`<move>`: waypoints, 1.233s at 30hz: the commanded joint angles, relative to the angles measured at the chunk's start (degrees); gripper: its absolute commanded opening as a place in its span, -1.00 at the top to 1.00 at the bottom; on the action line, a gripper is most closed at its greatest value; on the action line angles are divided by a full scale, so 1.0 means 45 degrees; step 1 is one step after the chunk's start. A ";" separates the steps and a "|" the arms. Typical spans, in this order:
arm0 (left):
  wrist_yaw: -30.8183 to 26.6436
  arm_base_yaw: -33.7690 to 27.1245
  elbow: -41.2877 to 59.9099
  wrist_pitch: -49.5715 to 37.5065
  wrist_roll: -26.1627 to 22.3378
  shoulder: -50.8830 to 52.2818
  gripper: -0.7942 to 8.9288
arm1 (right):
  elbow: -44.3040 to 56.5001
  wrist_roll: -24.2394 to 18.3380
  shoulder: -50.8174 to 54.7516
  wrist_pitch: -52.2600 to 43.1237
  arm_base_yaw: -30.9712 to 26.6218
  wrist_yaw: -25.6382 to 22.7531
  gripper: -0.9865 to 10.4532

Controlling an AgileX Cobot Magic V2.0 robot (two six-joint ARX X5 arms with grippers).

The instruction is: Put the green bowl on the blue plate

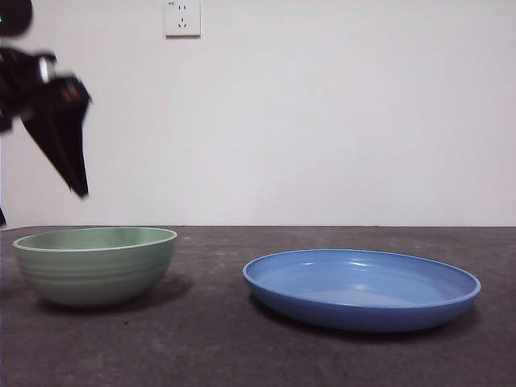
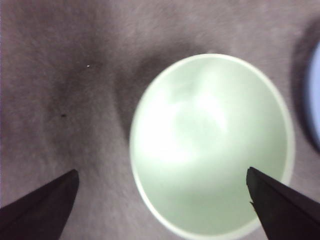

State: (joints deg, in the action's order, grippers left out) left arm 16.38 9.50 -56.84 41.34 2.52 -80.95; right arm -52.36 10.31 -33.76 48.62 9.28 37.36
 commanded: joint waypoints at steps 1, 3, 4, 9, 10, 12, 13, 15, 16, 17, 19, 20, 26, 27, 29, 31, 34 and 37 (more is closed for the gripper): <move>-0.0044 0.0024 -0.0233 -0.0442 -0.0180 -0.1064 -0.57 | -0.0223 -0.0058 -0.0044 -0.0112 0.0029 0.0034 -0.24; -0.0044 0.0024 -0.0233 -0.0748 -0.0175 -0.1700 -0.57 | -0.0223 -0.0058 -0.0044 -0.0112 0.0029 0.0029 -0.24; -0.0044 0.0024 -0.0233 -0.0865 -0.0175 -0.1943 -0.57 | -0.0223 -0.0058 -0.0044 -0.0112 0.0029 0.0029 -0.24; -0.0044 0.0024 -0.0233 -0.1292 -0.0165 -0.2875 -0.36 | -0.0223 -0.0058 -0.0044 -0.0112 0.0029 0.0029 -0.24; -0.0044 0.0024 -0.0233 -0.1321 -0.0165 -0.2948 -0.30 | -0.0223 -0.0058 -0.0044 -0.0112 0.0029 0.0029 -0.24; -0.0044 0.0024 -0.0233 -0.1384 -0.0160 -0.3021 -0.16 | -0.0223 -0.0058 -0.0044 -0.0112 0.0029 0.0029 -0.24; -0.0044 0.0024 -0.0233 -0.1423 -0.0155 -0.3021 -0.09 | -0.0223 -0.0058 -0.0044 -0.0112 0.0029 0.0029 -0.24; -0.0039 0.0024 -0.0238 -0.1491 -0.0121 -0.3016 0.07 | -0.0223 -0.0058 -0.0044 -0.0112 0.0029 0.0029 -0.24; -0.0039 0.0024 -0.0238 -0.1486 -0.0121 -0.3016 0.13 | -0.0223 -0.0058 -0.0044 -0.0112 0.0029 0.0024 -0.24; -0.0039 0.0024 -0.0238 -0.1481 -0.0121 -0.3016 0.20 | -0.0223 -0.0058 -0.0044 -0.0112 0.0029 0.0029 -0.24; -0.0039 0.0024 -0.0238 -0.1486 -0.0121 -0.3016 0.34 | -0.0223 -0.0058 -0.0044 -0.0112 0.0029 0.0029 -0.24; -0.0039 0.0024 -0.0238 -0.1486 -0.0117 -0.3016 0.39 | -0.0223 -0.0058 -0.0044 -0.0112 0.0029 0.0024 -0.24; -0.0019 0.0024 -0.0243 -0.1477 -0.0078 -0.2973 0.61 | -0.0223 -0.0063 -0.0044 -0.0112 0.0029 0.0024 -0.24; -0.0019 0.0024 -0.0243 -0.1481 -0.0078 -0.2968 0.61 | -0.0223 -0.0058 -0.0044 -0.0112 0.0029 0.0024 -0.24; -0.0019 0.0024 -0.0243 -0.1481 -0.0078 -0.2968 0.61 | -0.0223 -0.0058 -0.0044 -0.0112 0.0029 0.0024 -0.24; -0.0015 0.0024 -0.0243 -0.1477 -0.0073 -0.2968 0.68 | -0.0223 -0.0058 -0.0044 -0.0112 0.0029 0.0024 -0.24; 0.0000 0.0029 -0.0243 -0.1428 -0.0073 -0.2914 0.81 | -0.0223 -0.0058 -0.0044 -0.0112 0.0029 0.0024 -0.24; 0.0034 0.0039 -0.0248 -0.1433 -0.0073 -0.2773 0.81 | -0.0223 -0.0058 -0.0044 -0.0112 0.0029 0.0024 -0.24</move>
State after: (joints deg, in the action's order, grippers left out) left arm 16.43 9.52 -56.84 34.92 2.44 -93.43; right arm -52.36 10.28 -33.76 48.62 9.28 37.36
